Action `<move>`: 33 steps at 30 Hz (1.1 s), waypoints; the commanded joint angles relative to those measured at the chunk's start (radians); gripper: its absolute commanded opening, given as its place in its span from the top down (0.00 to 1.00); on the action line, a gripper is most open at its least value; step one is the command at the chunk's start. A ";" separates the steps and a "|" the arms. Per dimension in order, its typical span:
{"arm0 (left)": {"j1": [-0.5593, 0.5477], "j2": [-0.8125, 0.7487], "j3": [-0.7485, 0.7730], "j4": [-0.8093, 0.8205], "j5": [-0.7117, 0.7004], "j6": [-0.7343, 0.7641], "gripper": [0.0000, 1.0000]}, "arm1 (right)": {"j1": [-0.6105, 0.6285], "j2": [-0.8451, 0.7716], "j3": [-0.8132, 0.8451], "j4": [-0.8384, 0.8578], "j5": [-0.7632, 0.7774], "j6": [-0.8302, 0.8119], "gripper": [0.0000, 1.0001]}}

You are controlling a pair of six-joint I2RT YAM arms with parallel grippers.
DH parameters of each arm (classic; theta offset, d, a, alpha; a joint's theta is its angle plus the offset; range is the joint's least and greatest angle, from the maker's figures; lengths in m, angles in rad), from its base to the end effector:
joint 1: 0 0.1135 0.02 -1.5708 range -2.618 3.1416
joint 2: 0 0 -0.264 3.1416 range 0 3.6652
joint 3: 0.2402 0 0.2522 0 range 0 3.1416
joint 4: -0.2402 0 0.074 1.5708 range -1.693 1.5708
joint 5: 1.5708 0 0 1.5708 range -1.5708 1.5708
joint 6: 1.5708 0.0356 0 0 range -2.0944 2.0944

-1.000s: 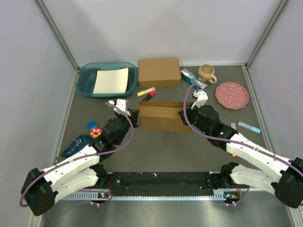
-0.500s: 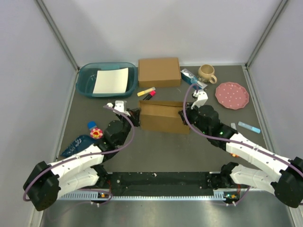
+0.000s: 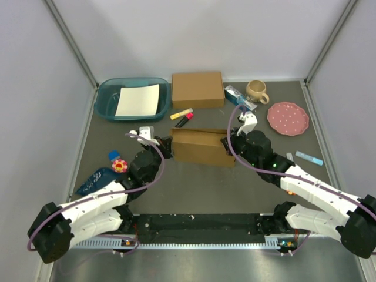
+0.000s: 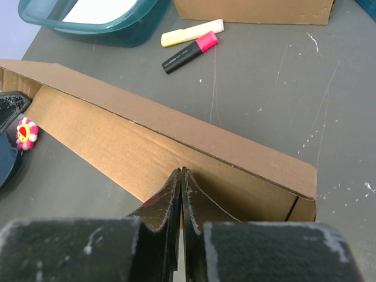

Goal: Fold the paper box

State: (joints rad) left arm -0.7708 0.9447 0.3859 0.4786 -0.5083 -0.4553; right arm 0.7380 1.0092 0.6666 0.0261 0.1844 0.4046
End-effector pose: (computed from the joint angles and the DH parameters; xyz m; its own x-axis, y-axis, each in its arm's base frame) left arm 0.1624 -0.1336 0.2400 -0.1662 -0.3741 -0.9124 0.2088 0.8909 -0.4033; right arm 0.1774 0.1525 0.2772 -0.4213 0.1400 -0.8961 -0.3988 0.8588 0.3216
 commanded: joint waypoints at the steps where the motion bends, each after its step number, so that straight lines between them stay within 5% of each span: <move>1: 0.019 0.078 -0.033 -0.339 -0.113 -0.011 1.00 | 0.011 0.025 -0.045 -0.121 0.000 -0.007 1.00; 11: 0.019 0.129 -0.005 -0.367 -0.082 -0.059 1.00 | 0.009 -0.018 -0.024 -0.127 -0.048 -0.010 0.99; 18: 0.016 0.143 0.008 -0.370 -0.073 -0.068 1.00 | 0.011 -0.083 0.056 -0.187 -0.121 0.016 0.65; 24: 0.010 0.151 0.021 -0.370 -0.076 -0.065 1.00 | 0.011 -0.174 0.169 -0.293 -0.174 0.042 0.61; 33: 0.004 0.143 0.025 -0.356 -0.078 -0.051 1.00 | 0.011 -0.294 0.232 -0.451 -0.016 -0.012 0.58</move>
State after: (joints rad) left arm -0.7677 1.0302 0.4648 0.4320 -0.5743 -0.5301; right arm 0.7380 0.7551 0.8772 -0.3431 0.0837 0.4217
